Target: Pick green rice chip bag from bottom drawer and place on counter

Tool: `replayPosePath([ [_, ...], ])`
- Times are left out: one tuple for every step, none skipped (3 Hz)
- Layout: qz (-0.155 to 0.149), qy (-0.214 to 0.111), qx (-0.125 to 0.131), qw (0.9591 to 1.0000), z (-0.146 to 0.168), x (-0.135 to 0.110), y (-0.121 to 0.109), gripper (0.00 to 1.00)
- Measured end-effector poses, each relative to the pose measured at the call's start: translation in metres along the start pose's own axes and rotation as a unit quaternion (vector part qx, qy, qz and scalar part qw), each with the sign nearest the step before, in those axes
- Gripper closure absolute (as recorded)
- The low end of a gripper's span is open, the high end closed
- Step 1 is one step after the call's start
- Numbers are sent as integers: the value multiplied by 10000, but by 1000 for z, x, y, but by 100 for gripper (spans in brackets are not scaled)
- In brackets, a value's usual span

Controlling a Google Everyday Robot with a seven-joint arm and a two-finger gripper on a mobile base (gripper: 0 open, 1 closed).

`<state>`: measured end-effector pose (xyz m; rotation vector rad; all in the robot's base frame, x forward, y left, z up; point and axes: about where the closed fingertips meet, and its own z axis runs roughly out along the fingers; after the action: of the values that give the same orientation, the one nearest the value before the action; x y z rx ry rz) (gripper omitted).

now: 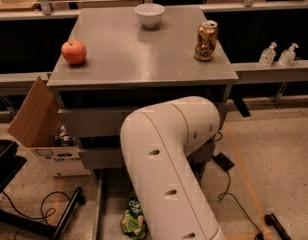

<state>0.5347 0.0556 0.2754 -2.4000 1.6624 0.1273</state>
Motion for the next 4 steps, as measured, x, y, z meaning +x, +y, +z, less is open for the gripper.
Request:
replayPosePath([
  [-20, 111, -120, 9999, 10, -1, 1, 0],
  [-363, 324, -392, 9980, 49, -7, -2, 0],
  [-1088, 608, -642, 9901, 109, -14, -6, 0],
  [-1447, 768, -749, 9836, 134, -12, -5, 0],
])
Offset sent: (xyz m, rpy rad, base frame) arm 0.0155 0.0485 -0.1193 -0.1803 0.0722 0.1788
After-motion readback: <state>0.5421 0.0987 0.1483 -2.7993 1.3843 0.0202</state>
